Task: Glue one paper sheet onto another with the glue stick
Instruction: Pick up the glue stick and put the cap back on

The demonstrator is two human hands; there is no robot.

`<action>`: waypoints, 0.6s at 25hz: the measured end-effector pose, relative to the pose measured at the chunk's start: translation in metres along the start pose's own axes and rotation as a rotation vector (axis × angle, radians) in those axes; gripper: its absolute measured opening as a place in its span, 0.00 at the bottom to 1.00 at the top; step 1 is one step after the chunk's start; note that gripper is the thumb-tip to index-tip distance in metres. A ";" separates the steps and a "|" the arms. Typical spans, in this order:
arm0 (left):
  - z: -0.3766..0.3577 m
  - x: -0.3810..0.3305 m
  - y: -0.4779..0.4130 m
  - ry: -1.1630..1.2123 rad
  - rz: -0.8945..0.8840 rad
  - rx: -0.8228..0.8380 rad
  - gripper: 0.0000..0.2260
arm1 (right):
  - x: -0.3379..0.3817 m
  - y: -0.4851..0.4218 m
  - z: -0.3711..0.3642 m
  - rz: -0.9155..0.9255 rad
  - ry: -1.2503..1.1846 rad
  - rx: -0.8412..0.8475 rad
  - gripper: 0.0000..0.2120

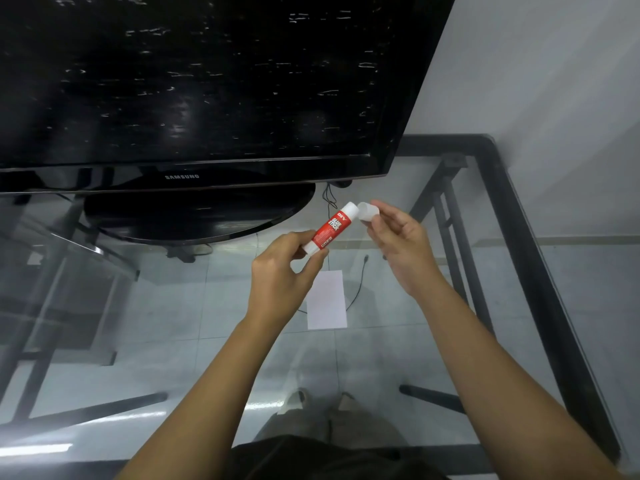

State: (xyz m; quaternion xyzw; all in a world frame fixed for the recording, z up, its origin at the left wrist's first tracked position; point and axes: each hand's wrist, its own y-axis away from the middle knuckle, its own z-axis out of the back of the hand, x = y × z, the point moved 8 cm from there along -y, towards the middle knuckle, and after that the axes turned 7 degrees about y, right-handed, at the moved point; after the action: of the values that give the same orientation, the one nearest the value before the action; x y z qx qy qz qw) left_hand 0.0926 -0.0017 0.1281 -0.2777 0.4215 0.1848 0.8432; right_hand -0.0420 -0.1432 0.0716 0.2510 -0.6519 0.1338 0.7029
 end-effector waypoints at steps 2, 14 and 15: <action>-0.001 -0.003 0.001 -0.019 -0.038 0.018 0.14 | 0.010 0.004 -0.001 0.030 0.058 -0.005 0.11; 0.007 -0.006 -0.009 -0.068 -0.116 0.050 0.14 | 0.042 0.008 -0.010 0.125 0.289 0.138 0.14; 0.007 -0.004 -0.007 -0.055 -0.101 0.039 0.14 | 0.041 0.008 -0.010 0.126 0.284 0.129 0.14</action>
State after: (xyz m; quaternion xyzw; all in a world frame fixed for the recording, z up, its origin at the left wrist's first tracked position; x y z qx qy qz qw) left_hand 0.0983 -0.0034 0.1370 -0.2769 0.3871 0.1413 0.8680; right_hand -0.0329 -0.1367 0.1134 0.2328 -0.5504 0.2534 0.7607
